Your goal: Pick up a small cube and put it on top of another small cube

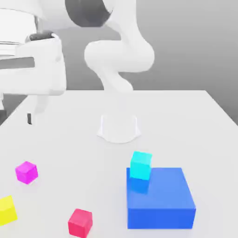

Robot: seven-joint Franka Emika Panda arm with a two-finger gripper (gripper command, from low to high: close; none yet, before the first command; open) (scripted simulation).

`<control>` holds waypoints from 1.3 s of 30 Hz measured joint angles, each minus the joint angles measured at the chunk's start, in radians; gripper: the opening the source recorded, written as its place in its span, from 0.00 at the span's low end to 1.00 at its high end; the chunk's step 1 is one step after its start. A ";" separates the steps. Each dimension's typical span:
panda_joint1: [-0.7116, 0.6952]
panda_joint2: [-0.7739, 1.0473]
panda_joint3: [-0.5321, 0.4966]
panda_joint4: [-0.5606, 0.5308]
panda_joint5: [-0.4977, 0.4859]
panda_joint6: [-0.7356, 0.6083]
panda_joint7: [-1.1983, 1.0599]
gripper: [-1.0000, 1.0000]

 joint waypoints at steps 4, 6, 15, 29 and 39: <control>-0.054 0.146 -0.023 0.000 0.032 0.043 0.026 0.50; -0.071 0.218 -0.035 0.000 0.046 0.064 0.040 0.50; -0.178 0.545 -0.013 0.030 0.143 0.220 0.037 0.50; -0.111 0.383 -0.028 -0.029 0.042 0.124 0.039 0.00; 0.041 0.314 0.150 -0.165 -0.092 0.207 -0.210 0.00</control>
